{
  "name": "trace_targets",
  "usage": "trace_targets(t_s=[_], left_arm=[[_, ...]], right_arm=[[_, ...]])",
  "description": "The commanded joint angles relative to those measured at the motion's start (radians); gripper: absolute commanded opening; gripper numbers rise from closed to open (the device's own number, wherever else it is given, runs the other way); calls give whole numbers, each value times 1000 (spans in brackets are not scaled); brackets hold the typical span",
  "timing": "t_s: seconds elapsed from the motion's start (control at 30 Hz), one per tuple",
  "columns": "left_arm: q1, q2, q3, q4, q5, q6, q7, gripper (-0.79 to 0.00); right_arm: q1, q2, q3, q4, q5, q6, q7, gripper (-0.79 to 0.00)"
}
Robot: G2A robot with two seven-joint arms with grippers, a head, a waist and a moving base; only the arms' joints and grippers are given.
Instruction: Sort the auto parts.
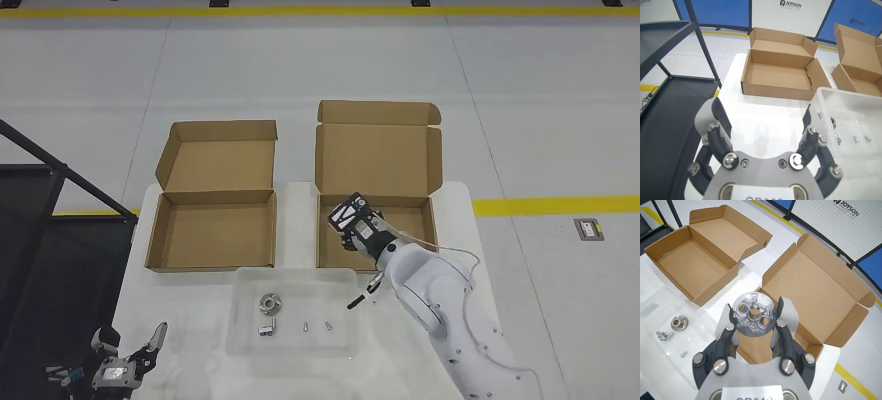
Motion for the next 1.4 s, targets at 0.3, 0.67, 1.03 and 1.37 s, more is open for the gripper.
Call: trace_targets(t_s=[0.3,0.67,1.03,1.37], left_arm=[[0,0,0,0,0,0,0,0],[0,0,0,0,0,0,0,0],[0,0,0,0,0,0,0,0],[0,0,0,0,0,0,0,0]], right_arm=[[160,-57,-68,329,233,209,-83,-785],[389,-158,-271,787,198,386,-82,-785],[468,-232,-320,1023,265,400,-117,-723],[499,-265,-320,1119,291,381,-148,-403]])
